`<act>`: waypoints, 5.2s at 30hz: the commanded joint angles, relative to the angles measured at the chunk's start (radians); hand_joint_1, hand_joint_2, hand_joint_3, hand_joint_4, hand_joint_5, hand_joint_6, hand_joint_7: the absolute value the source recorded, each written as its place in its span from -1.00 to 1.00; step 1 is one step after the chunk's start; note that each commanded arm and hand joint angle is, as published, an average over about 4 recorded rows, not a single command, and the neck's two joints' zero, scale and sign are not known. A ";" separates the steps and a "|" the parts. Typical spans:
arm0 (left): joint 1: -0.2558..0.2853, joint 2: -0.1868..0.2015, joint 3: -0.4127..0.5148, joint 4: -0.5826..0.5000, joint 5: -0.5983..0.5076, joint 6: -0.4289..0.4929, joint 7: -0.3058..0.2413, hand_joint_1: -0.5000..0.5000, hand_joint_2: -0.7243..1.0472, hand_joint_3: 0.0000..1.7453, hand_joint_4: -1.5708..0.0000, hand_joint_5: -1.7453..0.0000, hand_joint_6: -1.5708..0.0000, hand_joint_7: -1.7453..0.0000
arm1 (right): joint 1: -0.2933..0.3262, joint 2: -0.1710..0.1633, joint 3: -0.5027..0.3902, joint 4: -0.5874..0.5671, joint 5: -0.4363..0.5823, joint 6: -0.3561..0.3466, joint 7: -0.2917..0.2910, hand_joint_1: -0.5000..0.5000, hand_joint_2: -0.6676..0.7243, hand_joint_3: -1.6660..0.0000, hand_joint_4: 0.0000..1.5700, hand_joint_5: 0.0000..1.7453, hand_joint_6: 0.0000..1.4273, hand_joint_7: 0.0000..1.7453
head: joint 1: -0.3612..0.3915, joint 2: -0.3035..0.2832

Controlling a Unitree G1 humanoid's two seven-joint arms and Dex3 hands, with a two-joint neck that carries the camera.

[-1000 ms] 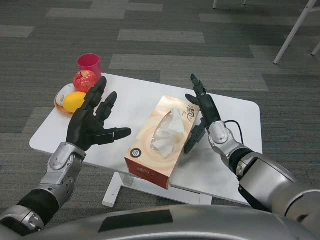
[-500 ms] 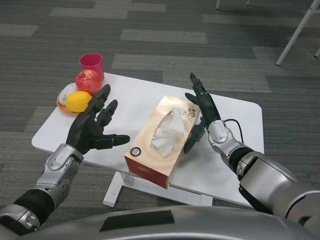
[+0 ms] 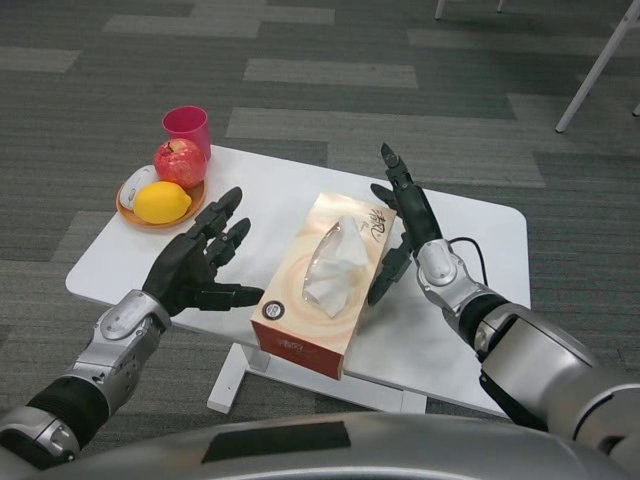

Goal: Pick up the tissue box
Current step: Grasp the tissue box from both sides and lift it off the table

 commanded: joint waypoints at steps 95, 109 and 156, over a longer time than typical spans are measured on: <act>-0.141 0.147 -0.320 -0.064 -0.009 0.133 -0.104 1.00 0.80 -0.98 1.00 0.88 1.00 1.00 | -0.117 -0.002 0.094 0.023 0.006 0.021 -0.066 -0.33 1.00 1.00 -0.38 -1.00 -1.00 -1.00 | -0.017 -0.013; -0.152 0.132 -0.334 -0.069 -0.009 0.133 -0.105 1.00 0.80 -0.98 1.00 0.88 1.00 1.00 | -0.128 -0.018 0.097 0.031 0.006 0.023 -0.068 -0.33 1.00 1.00 -0.38 -1.00 -1.00 -0.98 | -0.036 -0.004; -0.061 0.101 -0.207 -0.088 -0.005 0.133 -0.104 1.00 0.80 -1.00 1.00 0.88 1.00 1.00 | 0.293 -0.117 -0.208 -0.327 0.003 0.015 0.163 -0.75 0.77 1.00 -1.00 -1.00 -1.00 -1.00 | -0.018 0.024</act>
